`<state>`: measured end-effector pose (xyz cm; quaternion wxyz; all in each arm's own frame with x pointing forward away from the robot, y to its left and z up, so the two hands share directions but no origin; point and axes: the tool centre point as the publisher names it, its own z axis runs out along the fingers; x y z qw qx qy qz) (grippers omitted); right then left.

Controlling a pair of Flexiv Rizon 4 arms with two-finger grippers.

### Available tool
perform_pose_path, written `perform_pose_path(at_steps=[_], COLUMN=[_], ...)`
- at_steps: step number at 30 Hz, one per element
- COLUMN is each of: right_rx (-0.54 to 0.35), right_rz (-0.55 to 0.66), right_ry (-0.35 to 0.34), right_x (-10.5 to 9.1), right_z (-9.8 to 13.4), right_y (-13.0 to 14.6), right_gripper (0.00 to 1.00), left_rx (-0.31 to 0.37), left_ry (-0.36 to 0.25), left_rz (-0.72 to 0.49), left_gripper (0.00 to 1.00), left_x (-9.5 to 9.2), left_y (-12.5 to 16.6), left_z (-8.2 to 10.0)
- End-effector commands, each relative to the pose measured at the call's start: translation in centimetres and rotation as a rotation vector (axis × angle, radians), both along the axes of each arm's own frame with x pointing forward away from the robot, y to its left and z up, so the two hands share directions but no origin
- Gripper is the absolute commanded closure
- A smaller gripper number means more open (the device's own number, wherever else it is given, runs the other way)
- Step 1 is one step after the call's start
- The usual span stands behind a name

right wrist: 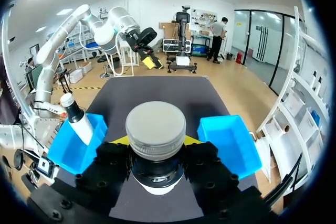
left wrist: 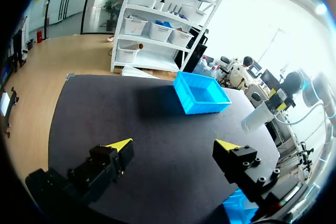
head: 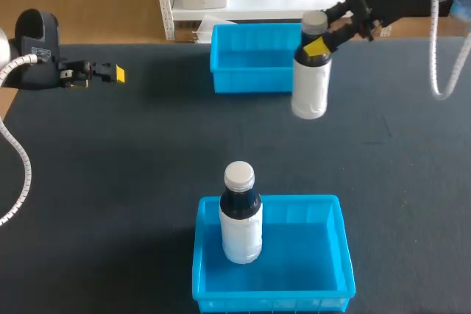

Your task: Pick up the bottle, and place it in the far bin if it is heavy, or in the near bin if it is light.

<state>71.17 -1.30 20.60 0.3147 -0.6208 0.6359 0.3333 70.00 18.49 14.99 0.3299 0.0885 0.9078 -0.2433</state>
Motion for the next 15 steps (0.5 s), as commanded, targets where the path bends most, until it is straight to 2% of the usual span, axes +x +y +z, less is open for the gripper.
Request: perform_pose_path(at_steps=[1,15], right_rx=[-0.007,0.003], right_rz=[-0.073,-0.140], right_ry=[-0.047,-0.045], right_x=[-2.2,-2.2], right_z=[1.0,1.7], right_y=[-1.8,-5.8], right_gripper=[1.00,1.00], left_rx=[0.000,0.000], left_ry=[0.000,0.000], left_rz=[0.000,0.000], left_gripper=[0.00,0.00], left_x=[0.0,0.0], left_y=[0.0,0.0], left_z=[0.0,0.0])
